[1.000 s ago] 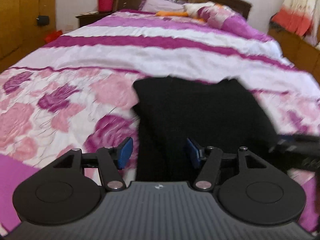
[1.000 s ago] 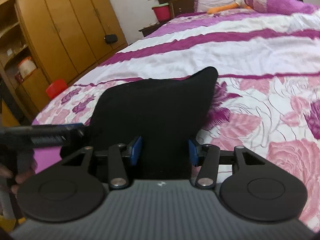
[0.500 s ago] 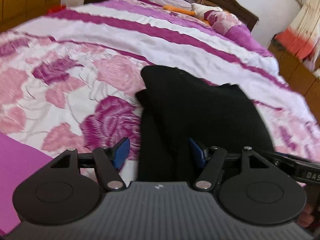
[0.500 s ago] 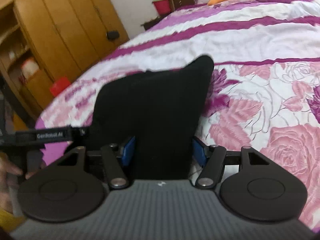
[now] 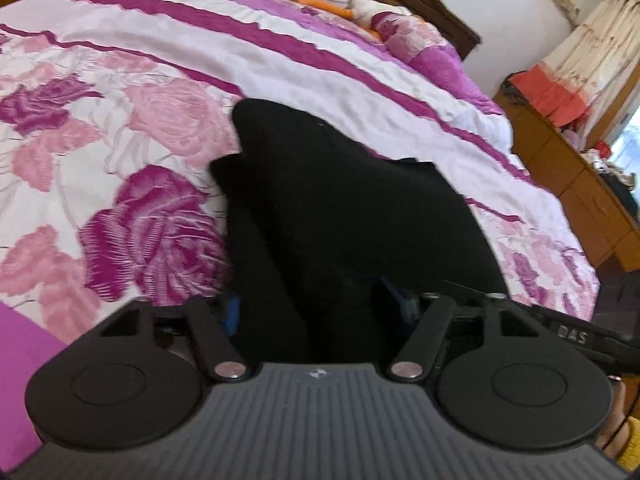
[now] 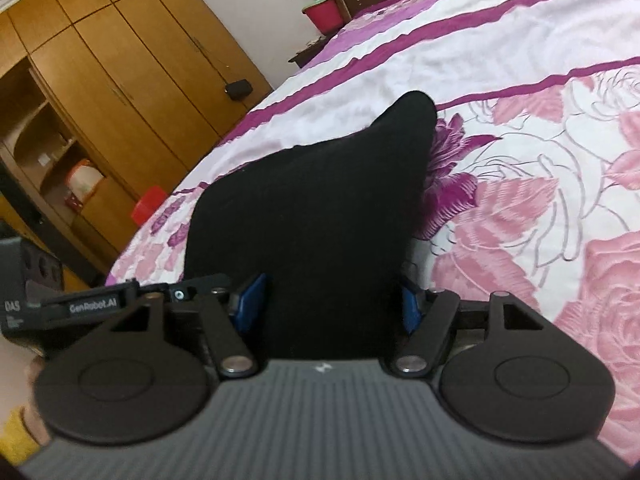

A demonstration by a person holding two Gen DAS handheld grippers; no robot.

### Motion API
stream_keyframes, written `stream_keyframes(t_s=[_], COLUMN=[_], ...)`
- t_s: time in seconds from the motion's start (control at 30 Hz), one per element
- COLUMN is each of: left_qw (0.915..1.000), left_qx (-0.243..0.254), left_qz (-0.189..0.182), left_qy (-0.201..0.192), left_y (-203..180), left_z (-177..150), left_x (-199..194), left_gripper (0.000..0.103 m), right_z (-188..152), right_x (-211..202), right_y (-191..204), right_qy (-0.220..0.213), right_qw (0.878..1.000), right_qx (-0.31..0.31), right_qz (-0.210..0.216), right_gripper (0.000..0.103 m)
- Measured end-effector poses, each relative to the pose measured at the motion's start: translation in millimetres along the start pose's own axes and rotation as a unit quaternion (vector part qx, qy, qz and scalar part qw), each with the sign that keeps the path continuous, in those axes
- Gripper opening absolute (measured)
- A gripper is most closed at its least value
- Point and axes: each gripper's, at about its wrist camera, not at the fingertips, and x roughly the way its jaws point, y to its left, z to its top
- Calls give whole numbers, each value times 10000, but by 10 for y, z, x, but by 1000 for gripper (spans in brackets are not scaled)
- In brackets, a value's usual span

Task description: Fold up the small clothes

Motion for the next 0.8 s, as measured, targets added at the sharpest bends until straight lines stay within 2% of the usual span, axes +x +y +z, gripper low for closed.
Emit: stream_keyframes(t_s=[0.03,0.07,0.1,0.2,0.3,0.43,0.6,0.67,0.7,0.77,0.8], left_qw=[10000,9999,9997,9987,9972,9944,9923,9932,9942,9945,9943], left_qx=[-20,-38,-60,-81,83,160,262,396,515,756,797], left_qz=[-73,-157,-221,-448,-635,-971,-1207,-1069,-886,-521,-482], left_qy=[-18,-44,-67,-239,-386,-386,-23,218,329,511,524], left_y=[-8,-18,-40,-159,-412,-753,-1134,-1235,-1279,-1325,-1313], left_z=[1,3,9,29,50,31,-141,-253,-323,-439,-474], left_x=[8,7,1,-69,-118,-98,41,158,231,372,407], left_gripper=[54,46,43,39,39,39,39,39,40,42,44], right_z=[13,27,38,113,182,258,232,157,104,-9,-73], right_x=[8,11,-11,-142,-388,-795,-1278,-1353,-1349,-1240,-1151], right_y=[3,3,4,23,146,199,7,-101,-167,-305,-374], right_qy=[9,11,-23,-110,-342,-531,-537,-417,-327,-90,48], right_qw=[10000,10000,10000,9999,9992,9970,9960,9955,9950,9938,9927], right_qx=[19,22,38,79,-209,-467,-339,-302,-283,-172,-130], right_qz=[26,50,44,75,-66,-327,-622,-791,-901,-1093,-1199], right_gripper=[67,58,47,37,36,36,37,37,37,40,43])
